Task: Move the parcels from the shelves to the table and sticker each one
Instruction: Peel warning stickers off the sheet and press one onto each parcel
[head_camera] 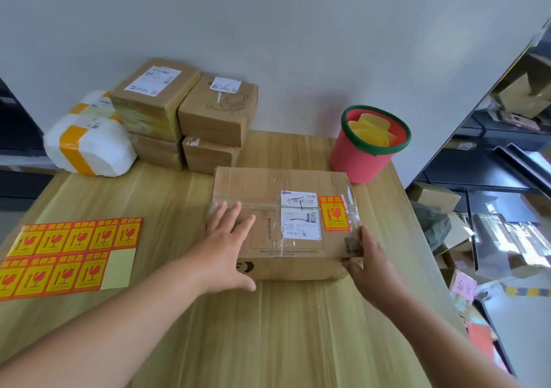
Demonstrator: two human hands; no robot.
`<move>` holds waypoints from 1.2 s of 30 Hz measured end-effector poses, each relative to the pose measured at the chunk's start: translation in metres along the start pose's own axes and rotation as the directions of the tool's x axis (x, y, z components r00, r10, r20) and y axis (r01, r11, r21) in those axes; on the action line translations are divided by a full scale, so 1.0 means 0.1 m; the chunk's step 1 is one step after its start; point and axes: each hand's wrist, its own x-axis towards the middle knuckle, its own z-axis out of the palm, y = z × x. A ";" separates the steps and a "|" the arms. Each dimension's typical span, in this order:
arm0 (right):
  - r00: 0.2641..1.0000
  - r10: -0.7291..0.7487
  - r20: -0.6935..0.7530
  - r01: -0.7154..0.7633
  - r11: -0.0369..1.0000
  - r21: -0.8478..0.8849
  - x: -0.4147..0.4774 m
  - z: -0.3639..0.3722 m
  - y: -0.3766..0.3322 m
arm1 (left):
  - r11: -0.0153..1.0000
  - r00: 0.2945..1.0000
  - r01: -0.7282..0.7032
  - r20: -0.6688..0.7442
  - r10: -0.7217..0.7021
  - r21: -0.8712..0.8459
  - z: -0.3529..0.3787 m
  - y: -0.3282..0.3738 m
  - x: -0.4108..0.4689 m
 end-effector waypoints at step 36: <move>0.998 0.028 -0.065 -0.017 0.987 0.162 0.86 -0.25 0.09 | 0.961 0.979 0.121 -0.192 -0.073 0.250 -0.23 0.43 1.20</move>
